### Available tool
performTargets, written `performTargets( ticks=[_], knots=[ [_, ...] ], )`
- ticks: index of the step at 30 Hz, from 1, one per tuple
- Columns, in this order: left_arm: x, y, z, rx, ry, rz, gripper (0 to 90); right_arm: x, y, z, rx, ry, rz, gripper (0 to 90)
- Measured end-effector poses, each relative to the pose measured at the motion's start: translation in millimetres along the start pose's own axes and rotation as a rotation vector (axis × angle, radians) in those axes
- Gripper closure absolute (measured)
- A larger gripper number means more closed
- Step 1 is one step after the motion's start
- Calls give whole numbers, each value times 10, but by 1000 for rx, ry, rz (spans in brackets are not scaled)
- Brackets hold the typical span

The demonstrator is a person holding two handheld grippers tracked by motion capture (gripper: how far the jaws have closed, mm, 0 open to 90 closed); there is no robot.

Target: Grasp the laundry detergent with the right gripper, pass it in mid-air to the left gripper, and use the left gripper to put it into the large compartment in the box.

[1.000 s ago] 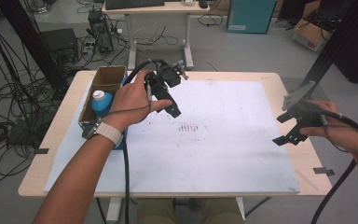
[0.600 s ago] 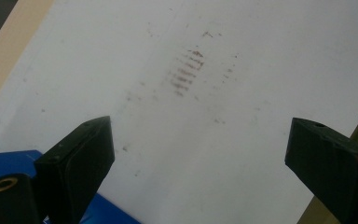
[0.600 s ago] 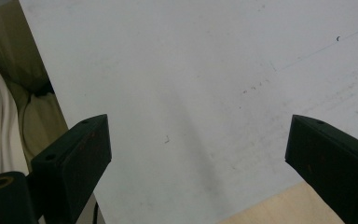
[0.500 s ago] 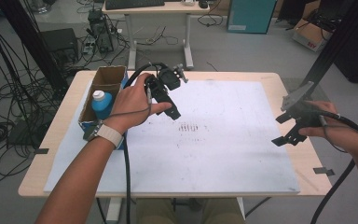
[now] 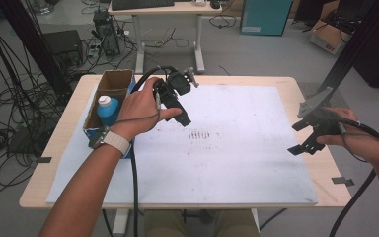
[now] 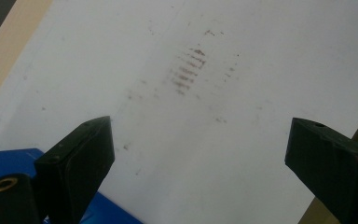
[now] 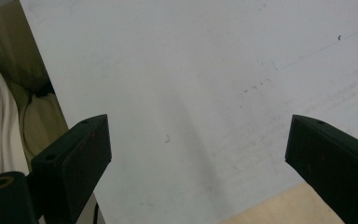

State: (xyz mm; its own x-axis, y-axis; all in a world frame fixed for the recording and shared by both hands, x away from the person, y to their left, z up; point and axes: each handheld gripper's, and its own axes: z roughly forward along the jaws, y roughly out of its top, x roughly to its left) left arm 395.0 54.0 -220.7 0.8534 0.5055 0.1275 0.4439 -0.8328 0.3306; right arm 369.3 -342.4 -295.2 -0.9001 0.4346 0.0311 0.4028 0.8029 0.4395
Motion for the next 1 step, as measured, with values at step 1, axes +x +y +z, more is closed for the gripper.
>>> performTargets(
  ticks=[1],
  knots=[
    [1,-3,1,-6,-2,-3,84,2,-1,4,0,1,2,68]
  ],
)
